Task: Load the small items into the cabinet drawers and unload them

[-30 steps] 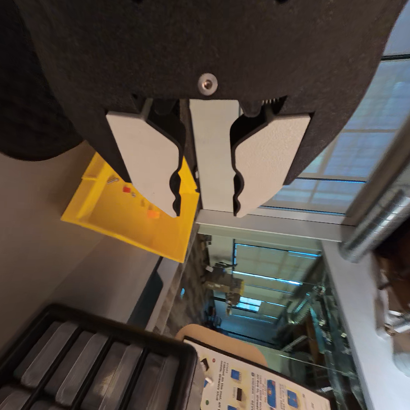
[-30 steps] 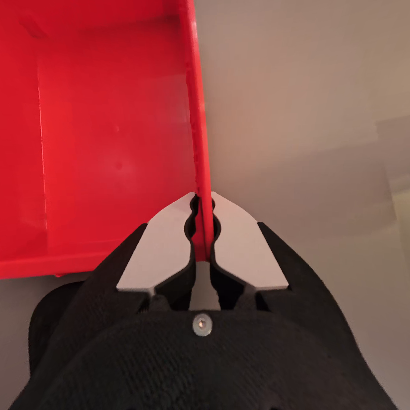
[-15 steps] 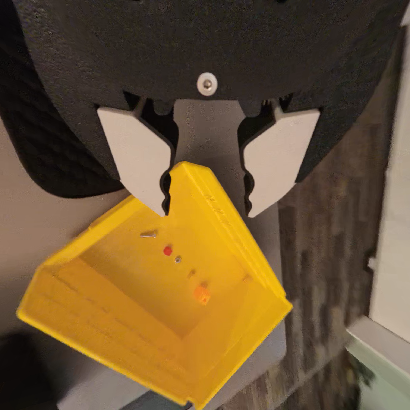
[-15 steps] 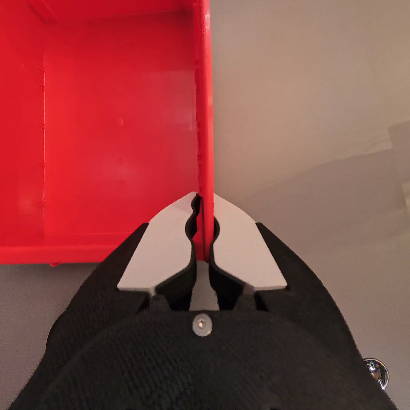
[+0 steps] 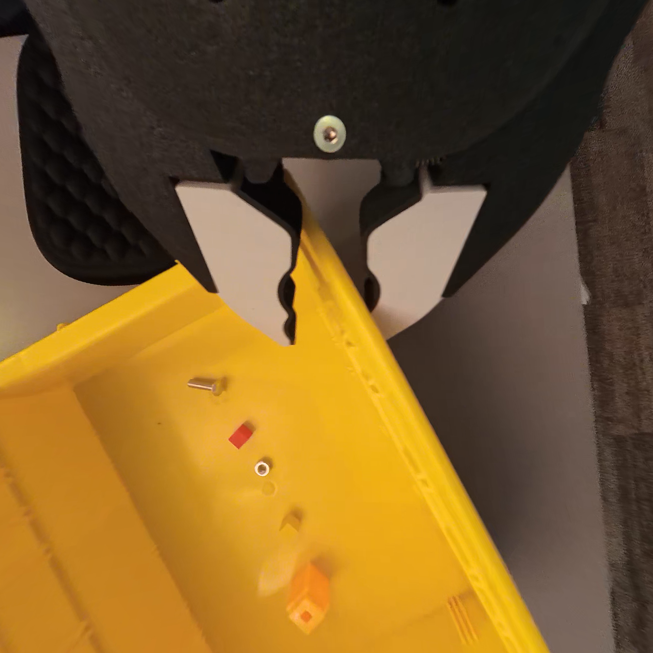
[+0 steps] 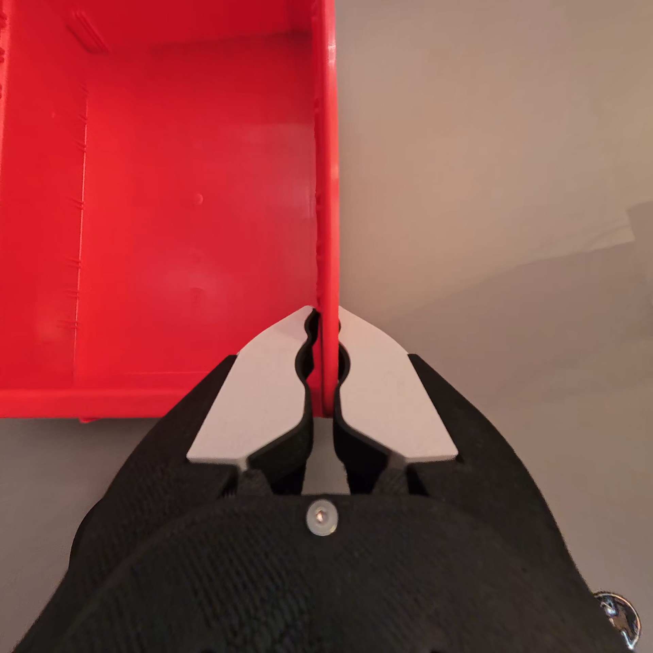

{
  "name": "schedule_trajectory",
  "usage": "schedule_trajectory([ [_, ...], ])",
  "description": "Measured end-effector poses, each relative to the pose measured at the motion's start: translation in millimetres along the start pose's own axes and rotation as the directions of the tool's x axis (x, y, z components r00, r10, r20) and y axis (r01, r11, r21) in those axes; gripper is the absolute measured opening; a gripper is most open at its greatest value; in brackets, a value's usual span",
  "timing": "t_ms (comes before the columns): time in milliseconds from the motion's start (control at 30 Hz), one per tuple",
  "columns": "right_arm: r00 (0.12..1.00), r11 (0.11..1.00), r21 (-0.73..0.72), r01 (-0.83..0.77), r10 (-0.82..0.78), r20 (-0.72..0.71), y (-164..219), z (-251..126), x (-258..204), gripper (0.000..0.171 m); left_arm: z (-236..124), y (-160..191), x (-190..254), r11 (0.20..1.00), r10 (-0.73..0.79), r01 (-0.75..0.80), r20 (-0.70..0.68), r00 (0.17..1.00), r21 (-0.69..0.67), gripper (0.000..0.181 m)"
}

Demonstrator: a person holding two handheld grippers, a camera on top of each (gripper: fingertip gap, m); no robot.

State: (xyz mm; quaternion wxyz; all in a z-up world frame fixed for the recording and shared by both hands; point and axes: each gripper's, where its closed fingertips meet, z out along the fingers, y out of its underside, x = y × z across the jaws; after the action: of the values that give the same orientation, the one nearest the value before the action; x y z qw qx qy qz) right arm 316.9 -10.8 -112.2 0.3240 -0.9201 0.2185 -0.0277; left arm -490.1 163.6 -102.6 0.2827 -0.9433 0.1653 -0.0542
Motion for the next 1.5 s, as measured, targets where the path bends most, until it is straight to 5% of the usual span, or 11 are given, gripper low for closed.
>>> schedule_trajectory([
  [333, 0.999, 0.999, -0.010, 0.039, -0.038, 0.026, -5, 3, 8, 0.006, 22, -29, -21, 0.998, 0.055, -0.054, 0.059, 0.997, -0.028, 0.008],
  [1500, 0.901, 0.909, -0.005, 0.416, -0.412, 0.134, -3, 2, 17, 0.008, 40, -53, -24, 0.993, 0.114, -0.114, 0.014, 0.993, -0.015, 0.008],
])
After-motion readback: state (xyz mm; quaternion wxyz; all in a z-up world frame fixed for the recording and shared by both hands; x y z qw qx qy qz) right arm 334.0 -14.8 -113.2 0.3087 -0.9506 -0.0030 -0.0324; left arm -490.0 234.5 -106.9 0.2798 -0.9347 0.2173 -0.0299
